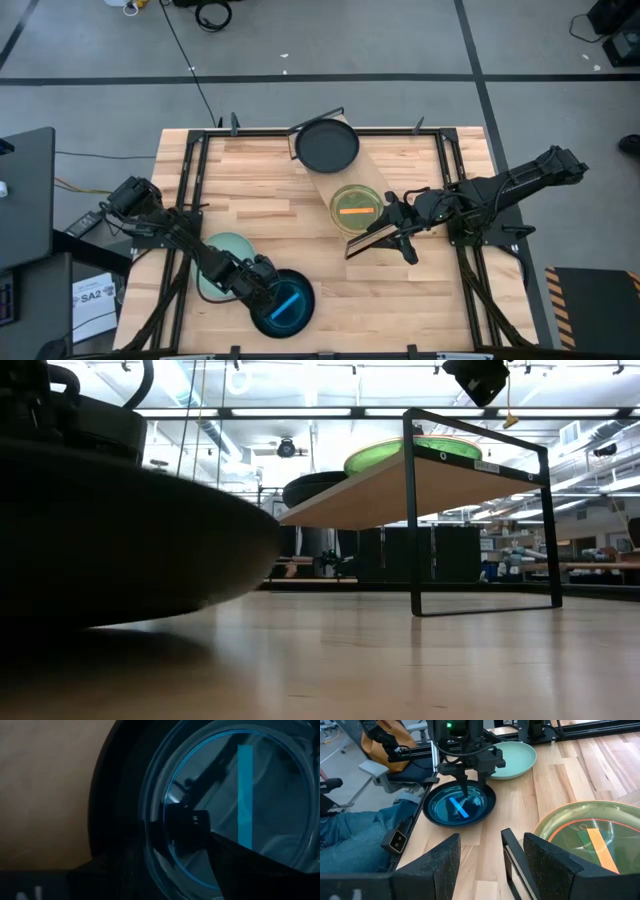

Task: Place and stack plates onto a shelf
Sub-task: Stack the transparent blue plate on the top of the transparent orange plate on the shelf

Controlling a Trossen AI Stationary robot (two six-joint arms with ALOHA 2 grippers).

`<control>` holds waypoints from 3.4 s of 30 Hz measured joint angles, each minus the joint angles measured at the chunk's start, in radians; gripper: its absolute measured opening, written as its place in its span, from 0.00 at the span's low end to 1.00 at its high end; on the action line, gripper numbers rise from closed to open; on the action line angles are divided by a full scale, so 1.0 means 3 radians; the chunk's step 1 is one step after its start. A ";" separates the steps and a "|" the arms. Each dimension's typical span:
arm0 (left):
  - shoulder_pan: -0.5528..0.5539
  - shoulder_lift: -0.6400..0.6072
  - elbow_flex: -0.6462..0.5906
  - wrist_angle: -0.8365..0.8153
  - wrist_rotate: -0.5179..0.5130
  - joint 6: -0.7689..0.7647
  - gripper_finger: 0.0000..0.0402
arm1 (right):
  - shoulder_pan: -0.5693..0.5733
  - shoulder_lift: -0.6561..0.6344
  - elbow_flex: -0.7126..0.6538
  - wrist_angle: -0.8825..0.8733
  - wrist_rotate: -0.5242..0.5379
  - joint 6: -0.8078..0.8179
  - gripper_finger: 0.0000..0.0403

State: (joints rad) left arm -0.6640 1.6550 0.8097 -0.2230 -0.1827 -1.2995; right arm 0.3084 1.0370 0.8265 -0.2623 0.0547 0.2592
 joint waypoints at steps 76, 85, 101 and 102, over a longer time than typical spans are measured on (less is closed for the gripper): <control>0.0818 -0.1337 -0.0005 0.0017 0.0084 0.0026 0.03 | -0.0001 -0.0001 0.0000 0.0001 0.0001 0.0000 0.55; 0.1317 -0.1512 -0.0005 0.0222 0.0375 0.0039 0.03 | -0.0001 -0.0001 0.0000 0.0003 0.0008 0.0000 0.55; 0.2044 -0.1503 -0.0005 0.0406 0.0053 0.0660 0.03 | -0.0233 -0.0001 0.0000 0.0753 0.0917 0.0551 0.55; 0.2081 -0.1503 -0.0005 0.0418 -0.0016 0.0732 0.03 | -0.0264 -0.0001 0.0000 0.0794 0.0945 0.0539 0.55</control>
State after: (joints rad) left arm -0.0398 1.2041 0.8082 -0.0974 -0.1876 -1.0800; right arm 0.2291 1.0367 0.8265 -0.0241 0.3382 0.4209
